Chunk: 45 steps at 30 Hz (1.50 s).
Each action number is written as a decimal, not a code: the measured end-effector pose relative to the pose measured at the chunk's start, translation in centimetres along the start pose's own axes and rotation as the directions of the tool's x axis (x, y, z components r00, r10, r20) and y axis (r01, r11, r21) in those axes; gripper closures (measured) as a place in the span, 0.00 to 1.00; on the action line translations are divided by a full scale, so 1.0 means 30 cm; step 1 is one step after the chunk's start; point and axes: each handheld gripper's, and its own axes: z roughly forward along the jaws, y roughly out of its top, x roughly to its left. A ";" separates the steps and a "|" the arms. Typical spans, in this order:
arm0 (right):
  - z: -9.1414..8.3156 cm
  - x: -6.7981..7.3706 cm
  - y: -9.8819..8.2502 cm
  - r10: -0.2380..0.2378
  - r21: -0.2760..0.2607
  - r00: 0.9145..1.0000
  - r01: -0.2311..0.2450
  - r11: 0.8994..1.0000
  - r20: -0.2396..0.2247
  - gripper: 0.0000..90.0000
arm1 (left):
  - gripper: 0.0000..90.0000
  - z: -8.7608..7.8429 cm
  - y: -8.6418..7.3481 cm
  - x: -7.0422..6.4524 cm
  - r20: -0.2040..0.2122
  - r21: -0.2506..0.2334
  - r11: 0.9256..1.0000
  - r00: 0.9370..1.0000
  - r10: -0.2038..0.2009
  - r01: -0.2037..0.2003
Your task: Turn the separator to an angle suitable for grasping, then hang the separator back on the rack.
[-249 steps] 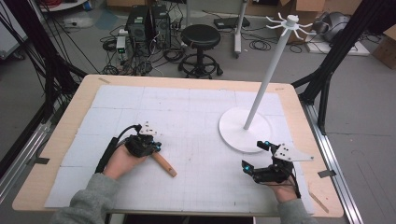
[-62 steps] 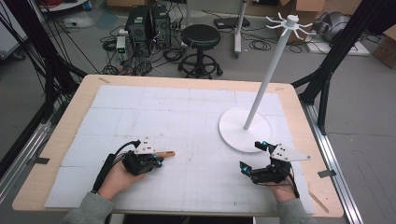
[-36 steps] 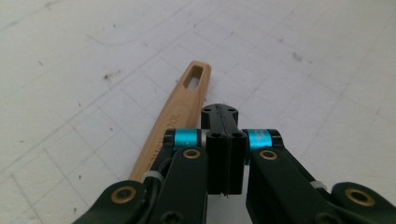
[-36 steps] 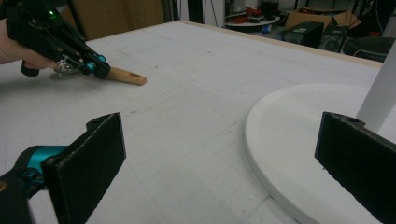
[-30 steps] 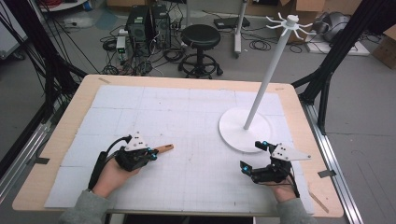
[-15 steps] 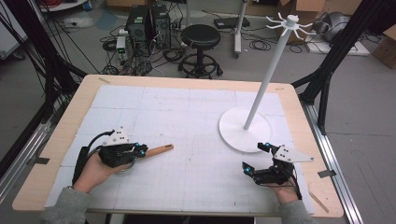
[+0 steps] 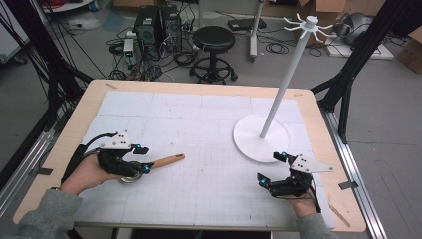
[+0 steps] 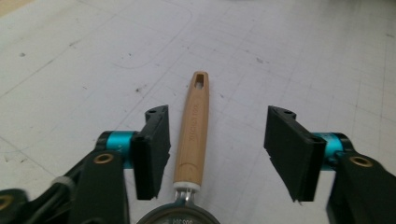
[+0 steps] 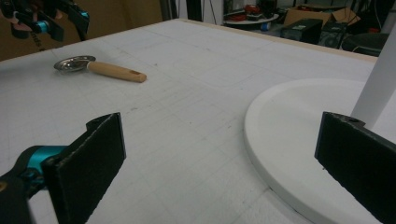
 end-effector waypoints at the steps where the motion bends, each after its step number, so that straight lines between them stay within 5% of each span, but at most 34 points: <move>1: 0.000 0.000 0.000 0.000 0.000 1.000 0.000 1.000 0.000 0.01 | 0.42 -0.001 0.001 0.002 0.004 0.002 1.000 1.000 0.007 -0.007; 6: 0.002 0.002 0.001 -0.001 -0.002 1.000 0.001 1.000 -0.004 0.01 | 0.24 -0.005 0.009 0.014 0.053 0.013 1.000 0.998 0.016 -0.017; 12: 0.005 0.003 0.002 -0.005 -0.001 1.000 0.005 1.000 -0.006 0.01 | 0.17 -0.001 0.010 0.030 0.073 0.020 1.000 0.997 -0.002 0.001; 17: 0.008 0.002 0.002 -0.005 -0.001 1.000 0.005 1.000 -0.005 0.01 | 0.18 0.020 0.014 0.039 0.089 0.052 0.999 0.996 -0.002 -0.003; 27: 0.011 0.004 0.005 -0.007 -0.003 1.000 0.007 1.000 -0.012 0.01 | 0.24 0.062 0.076 0.056 0.082 0.172 0.984 0.996 0.036 -0.050; 45: 0.005 0.000 0.002 -0.007 -0.005 1.000 0.006 1.000 -0.010 0.01 | 0.31 0.131 0.060 0.096 0.099 0.261 0.964 0.995 0.030 -0.055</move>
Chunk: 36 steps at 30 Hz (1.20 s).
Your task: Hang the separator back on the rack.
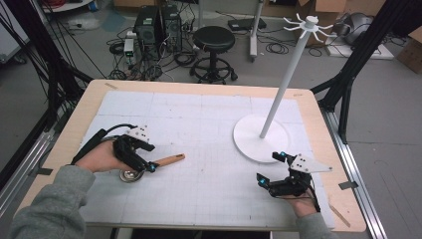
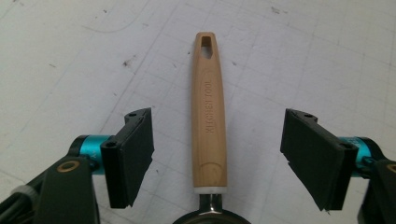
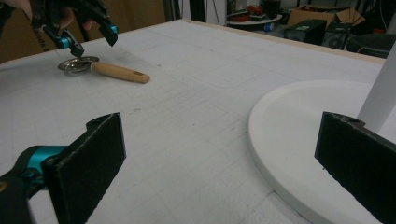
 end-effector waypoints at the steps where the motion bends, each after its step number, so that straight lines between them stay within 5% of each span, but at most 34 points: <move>1: 0.000 0.001 0.000 0.002 0.001 1.000 -0.002 1.000 -0.003 0.01 | 0.32 0.002 -0.001 0.004 0.001 0.009 1.000 1.000 0.005 -0.005; 14: -0.002 -0.002 -0.004 0.010 -0.002 1.000 -0.010 1.000 -0.004 0.01 | 0.45 0.029 -0.013 0.008 0.011 0.079 0.997 1.000 0.022 -0.022; 36: -0.008 -0.003 -0.005 0.009 -0.007 1.000 -0.009 1.000 -0.004 0.01 | 0.53 0.063 -0.031 0.016 -0.003 0.178 0.984 0.999 0.033 -0.032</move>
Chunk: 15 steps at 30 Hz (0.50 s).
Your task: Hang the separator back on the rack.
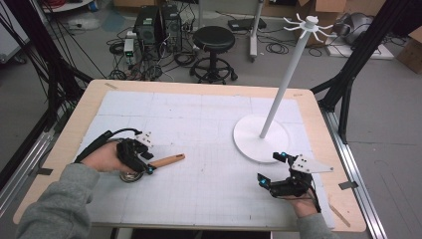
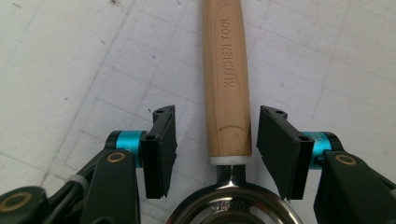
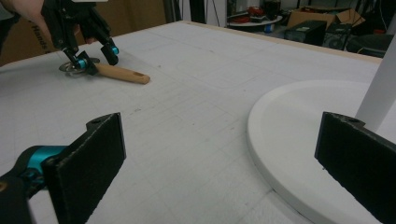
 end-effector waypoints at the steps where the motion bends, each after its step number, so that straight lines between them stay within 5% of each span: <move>1: 0.000 0.000 0.000 0.001 0.001 1.000 -0.001 1.000 0.000 0.01 | 0.53 0.003 -0.001 -0.002 -0.003 -0.001 1.000 1.000 -0.001 0.001; 15: -0.003 -0.002 -0.002 -0.002 -0.002 1.000 0.002 1.000 0.001 0.01 | 0.60 0.002 -0.004 -0.006 -0.017 0.027 1.000 1.000 0.008 -0.008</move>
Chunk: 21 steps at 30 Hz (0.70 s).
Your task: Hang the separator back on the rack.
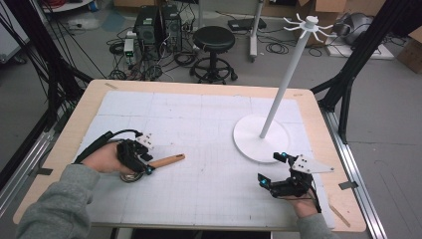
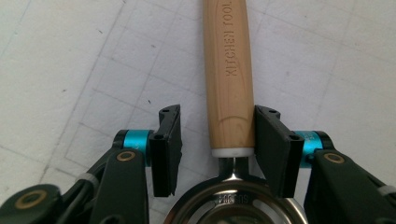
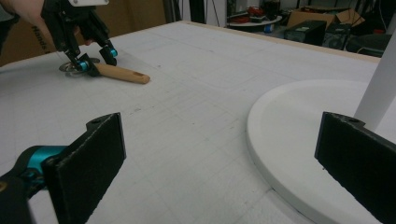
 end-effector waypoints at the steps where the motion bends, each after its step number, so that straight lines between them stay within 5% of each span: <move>1: -0.001 0.000 0.000 0.000 0.000 1.000 0.000 1.000 0.000 0.01 | 0.60 -0.002 0.000 0.000 -0.001 0.005 1.000 1.000 0.001 -0.001; 21: -0.001 0.002 -0.002 0.004 0.004 1.000 -0.004 1.000 -0.003 0.01 | 0.75 -0.007 0.007 -0.012 -0.001 0.036 0.999 1.000 -0.006 0.006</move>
